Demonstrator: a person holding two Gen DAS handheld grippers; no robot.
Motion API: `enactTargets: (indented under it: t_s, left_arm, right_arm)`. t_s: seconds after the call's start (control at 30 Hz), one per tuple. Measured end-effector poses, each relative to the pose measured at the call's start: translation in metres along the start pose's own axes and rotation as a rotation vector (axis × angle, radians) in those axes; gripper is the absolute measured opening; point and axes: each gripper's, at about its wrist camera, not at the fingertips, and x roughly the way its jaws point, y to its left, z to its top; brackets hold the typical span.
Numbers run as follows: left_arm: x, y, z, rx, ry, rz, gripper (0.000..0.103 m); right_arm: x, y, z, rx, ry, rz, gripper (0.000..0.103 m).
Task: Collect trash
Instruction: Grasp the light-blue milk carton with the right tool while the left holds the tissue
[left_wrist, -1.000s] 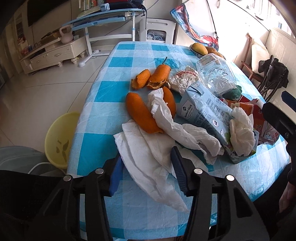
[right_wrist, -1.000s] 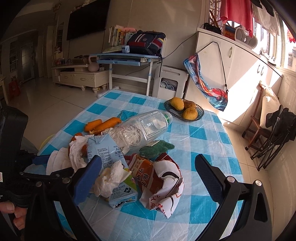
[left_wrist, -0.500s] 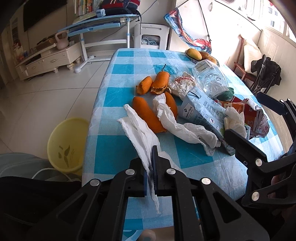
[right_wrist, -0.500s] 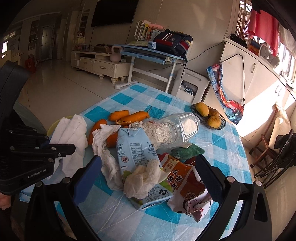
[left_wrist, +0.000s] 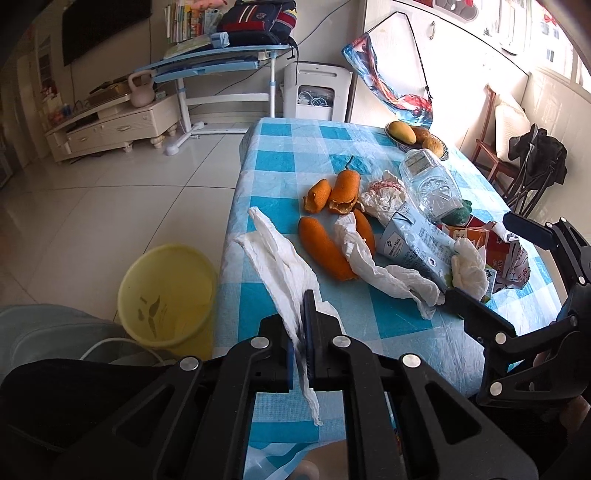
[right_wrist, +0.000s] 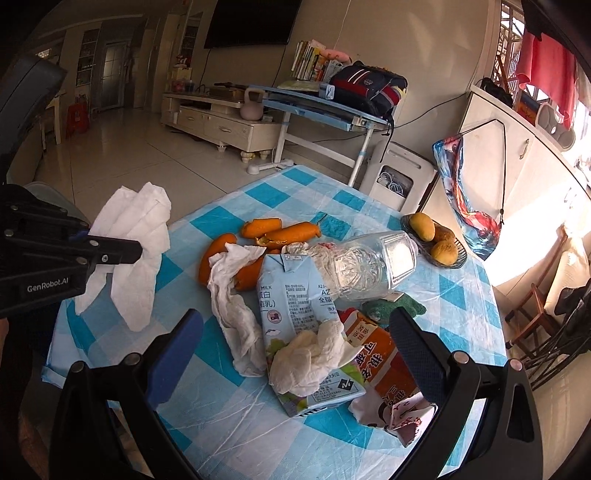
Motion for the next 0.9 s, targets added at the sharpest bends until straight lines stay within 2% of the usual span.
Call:
enactTargets:
  t_s: [0.13, 0.23, 0.37, 0.63, 0.7, 0.8, 0.9]
  left_arm:
    - [-0.011, 0.017, 0.003, -0.041, -0.035, -0.009, 0.006]
    - [-0.012, 0.024, 0.002, -0.068, -0.048, -0.018, 0.006]
    - [-0.014, 0.027, 0.000, -0.074, -0.059, -0.030, 0.006]
    - [-0.012, 0.036, -0.003, -0.095, -0.064, -0.043, 0.006]
    - [-0.012, 0.037, -0.004, -0.098, -0.064, -0.045, 0.006]
    - [-0.011, 0.038, -0.004, -0.103, -0.065, -0.046, 0.006]
    - [-0.011, 0.040, -0.004, -0.110, -0.069, -0.047, 0.006]
  right_arm:
    - [0.002, -0.026, 0.010, 0.088, 0.010, 0.065, 0.097]
    - [0.011, -0.027, 0.018, 0.067, 0.041, 0.104, 0.095]
    - [0.035, -0.019, 0.024, 0.016, 0.127, 0.165, 0.081]
    - [0.085, -0.017, 0.017, -0.025, 0.303, 0.156, 0.075]
    - [0.090, -0.017, 0.010, -0.010, 0.326, 0.177, 0.059]
    - [0.083, -0.022, 0.008, 0.031, 0.300, 0.201, 0.058]
    - [0.069, -0.031, 0.015, 0.079, 0.236, 0.218, 0.058]
